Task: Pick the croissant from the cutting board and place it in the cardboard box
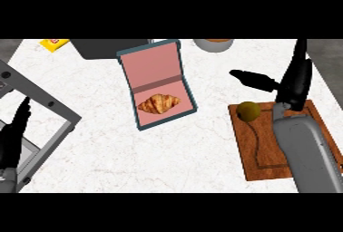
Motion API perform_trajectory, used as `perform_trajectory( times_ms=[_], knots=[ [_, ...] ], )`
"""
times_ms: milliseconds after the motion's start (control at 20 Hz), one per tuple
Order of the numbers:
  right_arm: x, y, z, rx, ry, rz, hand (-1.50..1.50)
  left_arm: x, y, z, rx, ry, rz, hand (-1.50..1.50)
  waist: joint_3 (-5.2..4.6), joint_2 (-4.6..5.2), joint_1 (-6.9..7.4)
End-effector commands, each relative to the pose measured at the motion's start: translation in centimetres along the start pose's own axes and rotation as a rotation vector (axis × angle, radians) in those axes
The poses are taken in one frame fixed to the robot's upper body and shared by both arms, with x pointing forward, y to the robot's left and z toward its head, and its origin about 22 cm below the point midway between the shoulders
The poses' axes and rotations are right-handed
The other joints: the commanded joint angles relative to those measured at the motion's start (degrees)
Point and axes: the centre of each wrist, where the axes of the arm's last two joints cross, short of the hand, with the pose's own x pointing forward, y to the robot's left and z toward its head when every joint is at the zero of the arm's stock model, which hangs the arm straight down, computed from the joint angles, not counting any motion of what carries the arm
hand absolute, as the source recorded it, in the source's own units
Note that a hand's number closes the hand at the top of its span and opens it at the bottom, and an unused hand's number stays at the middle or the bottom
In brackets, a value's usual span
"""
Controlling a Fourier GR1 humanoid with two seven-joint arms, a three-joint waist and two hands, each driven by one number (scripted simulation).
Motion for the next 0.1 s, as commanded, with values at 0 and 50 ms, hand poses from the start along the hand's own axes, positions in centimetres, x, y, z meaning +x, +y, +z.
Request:
perform_trajectory(
  times_ms=[0, 50],
  knots=[
    [-0.6, -5.1, 3.3, 0.067, 0.014, 0.056, -1.50, 0.5, 0.0, -0.4, 0.003, 0.007, -0.007, 0.00, -0.01, 0.02, -0.39],
    [-0.9, -6.6, 2.9, 0.081, 0.001, 0.054, -1.50, 2.3, -0.6, -1.4, 0.009, -0.011, -0.004, 0.00, 0.04, 0.42, 0.46]
  ],
)
